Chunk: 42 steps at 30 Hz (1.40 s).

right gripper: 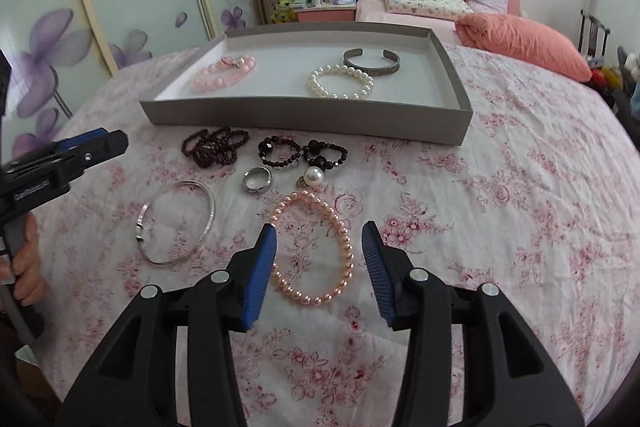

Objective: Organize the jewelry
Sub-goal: 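Withdraw the left tool from the tray while the right tool grasps the pink pearl bracelet, then grasp the silver bangle with the left tool while the right tool holds the pearl bracelet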

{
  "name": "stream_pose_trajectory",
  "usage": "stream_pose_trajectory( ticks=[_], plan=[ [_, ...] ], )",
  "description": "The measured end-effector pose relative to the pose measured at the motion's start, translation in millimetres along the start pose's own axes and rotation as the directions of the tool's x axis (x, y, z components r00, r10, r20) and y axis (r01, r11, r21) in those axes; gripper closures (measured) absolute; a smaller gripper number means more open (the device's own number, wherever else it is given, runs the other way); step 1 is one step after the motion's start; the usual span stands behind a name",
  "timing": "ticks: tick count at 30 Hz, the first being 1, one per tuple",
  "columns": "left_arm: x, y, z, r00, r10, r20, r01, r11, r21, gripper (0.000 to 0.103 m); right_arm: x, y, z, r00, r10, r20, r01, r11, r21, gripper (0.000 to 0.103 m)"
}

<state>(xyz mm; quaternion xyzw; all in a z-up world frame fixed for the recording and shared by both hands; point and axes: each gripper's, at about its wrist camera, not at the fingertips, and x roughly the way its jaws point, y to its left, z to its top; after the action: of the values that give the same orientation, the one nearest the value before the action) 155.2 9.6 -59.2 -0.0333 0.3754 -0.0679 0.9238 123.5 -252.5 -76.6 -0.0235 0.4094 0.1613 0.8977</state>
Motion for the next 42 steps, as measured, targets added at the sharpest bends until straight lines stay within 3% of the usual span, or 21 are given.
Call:
stream_pose_trajectory(
  ticks=[1,8,15,21,28,33,42],
  plan=[
    [0.6,-2.9,-1.7,1.0,-0.003,-0.006,0.003,1.0,0.006,0.046,2.2,0.5,0.5,1.0,-0.019,-0.004,0.019,1.0,-0.005,0.058],
    [6.7,-21.6,-9.5,0.999,-0.016,-0.048,0.019,0.997,0.071,0.046,9.8,-3.9,-1.0,0.997,-0.077,-0.03,0.076,0.997,-0.015,0.096],
    [18.1,-40.1,-16.6,0.996,-0.02,-0.092,0.033,0.989,0.142,0.047,10.9,-46.8,6.2,0.978,-0.205,-0.034,0.208,0.966,0.155,0.096],
    [35.0,-47.7,-20.0,0.989,0.004,-0.146,0.021,0.985,0.17,0.055,12.4,-56.8,7.7,0.979,-0.2,-0.034,0.203,0.961,0.186,0.096],
    [33.7,-52.3,-18.2,0.988,-0.034,-0.148,0.058,0.985,0.163,0.053,12.3,-53.9,7.3,0.982,-0.188,-0.033,0.191,0.966,0.172,0.096],
    [36.0,-67.0,-17.7,0.987,-0.061,-0.146,0.087,0.98,0.178,0.031,12.5,-52.0,8.4,0.983,-0.183,-0.032,0.186,0.968,0.169,0.096],
    [51.9,-82.4,-22.3,0.985,0.021,-0.172,0.017,0.976,0.218,0.019,12.6,-50.7,8.7,0.983,-0.179,-0.032,0.182,0.969,0.166,0.096]
  ],
)
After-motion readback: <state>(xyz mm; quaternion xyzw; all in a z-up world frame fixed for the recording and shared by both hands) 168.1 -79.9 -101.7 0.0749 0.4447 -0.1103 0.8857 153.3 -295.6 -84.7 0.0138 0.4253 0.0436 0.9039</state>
